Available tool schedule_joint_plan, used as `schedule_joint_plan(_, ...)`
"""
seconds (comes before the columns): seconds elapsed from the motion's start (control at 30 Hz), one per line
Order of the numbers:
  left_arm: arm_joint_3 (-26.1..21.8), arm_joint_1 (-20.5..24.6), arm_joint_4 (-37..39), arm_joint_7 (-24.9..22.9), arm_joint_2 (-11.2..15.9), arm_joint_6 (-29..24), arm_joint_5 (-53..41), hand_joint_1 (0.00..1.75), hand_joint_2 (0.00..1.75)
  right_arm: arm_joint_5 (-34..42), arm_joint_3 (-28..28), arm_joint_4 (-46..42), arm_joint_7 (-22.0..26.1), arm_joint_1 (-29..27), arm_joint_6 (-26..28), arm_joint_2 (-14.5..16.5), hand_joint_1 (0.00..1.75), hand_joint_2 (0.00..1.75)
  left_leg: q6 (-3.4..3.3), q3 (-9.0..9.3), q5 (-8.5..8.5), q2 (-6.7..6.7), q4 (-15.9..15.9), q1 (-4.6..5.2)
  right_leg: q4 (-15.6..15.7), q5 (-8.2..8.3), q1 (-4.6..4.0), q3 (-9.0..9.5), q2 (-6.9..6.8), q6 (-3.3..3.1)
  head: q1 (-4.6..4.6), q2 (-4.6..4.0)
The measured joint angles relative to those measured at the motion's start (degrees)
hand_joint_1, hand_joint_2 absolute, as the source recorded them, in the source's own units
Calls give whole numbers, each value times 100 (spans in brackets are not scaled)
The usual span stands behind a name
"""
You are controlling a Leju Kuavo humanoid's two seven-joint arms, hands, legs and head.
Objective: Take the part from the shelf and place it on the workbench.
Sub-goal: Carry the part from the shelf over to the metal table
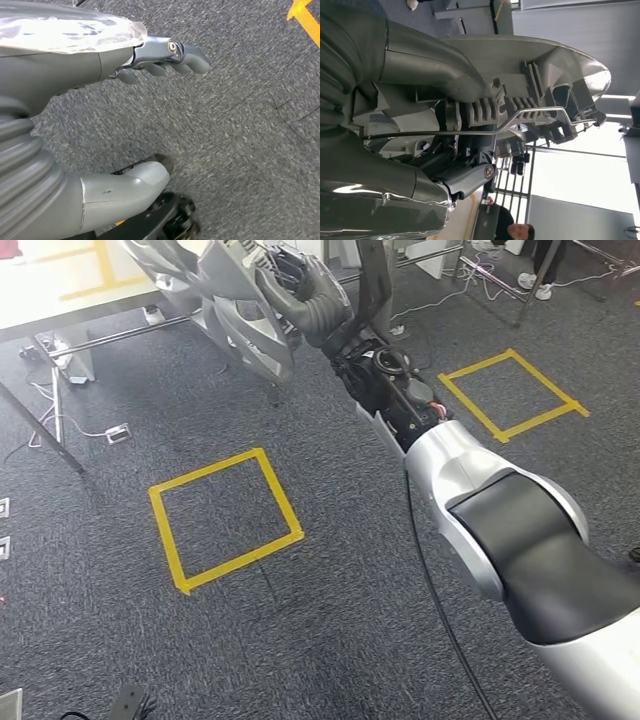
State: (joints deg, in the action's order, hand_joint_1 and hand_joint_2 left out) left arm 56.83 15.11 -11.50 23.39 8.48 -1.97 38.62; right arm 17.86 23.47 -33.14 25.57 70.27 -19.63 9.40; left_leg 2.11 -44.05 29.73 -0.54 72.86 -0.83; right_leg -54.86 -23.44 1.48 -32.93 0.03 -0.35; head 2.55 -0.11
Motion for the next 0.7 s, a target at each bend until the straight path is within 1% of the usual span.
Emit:
schedule_joint_plan(0.03,0,-2,0,0,0,0,-1,0,175,0,1,0,0,0,-2,1,175,175,6,-3,-18,3,-5,-5,0,-1,3,1,-2,1,-1,0)
schedule_joint_plan(0.07,0,-5,0,0,0,0,-1,0,175,0,2,0,0,-1,-4,2,175,175,17,25,-85,8,-80,-17,-1,-4,9,3,-7,7,-3,0)
schedule_joint_plan(0.1,0,-5,0,0,7,0,0,0,175,-22,8,0,-4,-1,-19,5,175,175,17,255,-296,42,-556,-18,-1,-15,13,9,-18,47,-15,0)
schedule_joint_plan(0.13,0,-5,0,0,14,0,2,0,175,-52,14,0,-10,-6,-36,7,175,175,-6,483,-508,65,-1037,-20,0,-25,18,14,-28,96,-15,0)
schedule_joint_plan(0.17,0,-7,0,0,21,0,4,0,175,-85,20,0,-16,-16,-54,9,175,175,-41,706,-700,84,-1502,-15,2,-37,16,22,-38,152,-15,0)
schedule_joint_plan(0.2,0,-11,0,1,28,1,6,0,175,-132,26,0,-22,-39,-70,9,175,175,-94,897,-838,96,-1890,1,12,-48,16,33,-49,215,-13,0)
schedule_joint_plan(0.27,0,-24,0,2,31,2,7,0,175,-187,28,0,-25,-109,-79,3,175,175,-193,902,-828,66,-1886,0,25,-78,23,52,-63,289,7,0)
schedule_joint_plan(0.3,0,-28,0,3,33,3,7,0,175,-214,28,0,-25,-150,-80,-6,175,175,-245,920,-826,54,-1897,-5,-40,-145,30,29,-64,315,23,0)
schedule_joint_plan(0.33,0,-29,0,3,34,4,7,0,175,-229,29,0,-23,-185,-82,-19,175,175,-292,939,-828,44,-1915,-10,-208,-262,30,-44,-60,328,47,0)
schedule_joint_plan(0.37,0,-32,0,3,37,4,7,0,175,-242,30,0,-22,-224,-86,-34,175,175,-333,955,-827,36,-1930,-12,-532,-442,26,-192,-51,330,80,0)
schedule_joint_plan(0.4,0,-34,0,3,37,4,7,0,175,-251,30,1,-20,-262,-89,-45,175,175,-363,959,-820,28,-1929,6,-975,-648,13,-396,-41,322,105,0)
schedule_joint_plan(0.43,0,-37,0,3,37,4,6,0,175,-258,31,1,-17,-303,-91,-52,175,175,-384,960,-814,19,-1926,25,-1419,-817,0,-608,-34,314,122,0)
schedule_joint_plan(0.47,0,-40,0,2,37,4,6,0,175,-264,32,1,-17,-344,-93,-56,175,175,-398,962,-807,7,-1922,43,-1762,-917,-14,-776,-28,304,131,0)
schedule_joint_plan(0.5,0,-41,0,2,36,5,5,0,175,-268,32,1,-21,-378,-93,-60,175,175,-409,964,-801,-15,-1914,60,-1878,-896,-27,-842,-23,286,134,0)
schedule_joint_plan(0.53,0,-41,0,2,34,5,4,0,175,-274,33,1,-30,-399,-92,-63,175,175,-414,967,-793,-44,-1901,74,-1720,-752,-40,-781,-19,259,138,0)
schedule_joint_plan(0.57,0,-41,0,2,33,6,4,0,175,-281,33,0,-40,-410,-91,-70,175,175,-415,971,-782,-75,-1884,86,-1357,-531,-53,-621,-9,223,147,0)
schedule_joint_plan(0.6,0,-41,0,2,26,7,3,0,175,-289,33,1,-49,-418,-90,-83,175,175,-411,970,-768,-106,-1865,94,-911,-322,-70,-422,19,178,161,0)
schedule_joint_plan(0.63,0,-41,0,2,19,8,3,0,175,-295,33,2,-54,-424,-89,-95,175,175,-401,959,-755,-130,-1839,109,-514,-175,-80,-242,46,145,163,0)
schedule_joint_plan(0.67,-1,-41,0,2,14,8,2,0,175,-298,34,3,-52,-438,-90,-106,175,175,-381,937,-752,-149,-1819,113,-262,-107,-89,-117,69,123,156,0)
schedule_joint_plan(0.7,-1,-45,0,1,10,8,2,0,175,-299,35,5,-48,-460,-92,-113,175,175,-360,911,-754,-162,-1806,110,-148,-107,-100,-61,85,111,143,0)
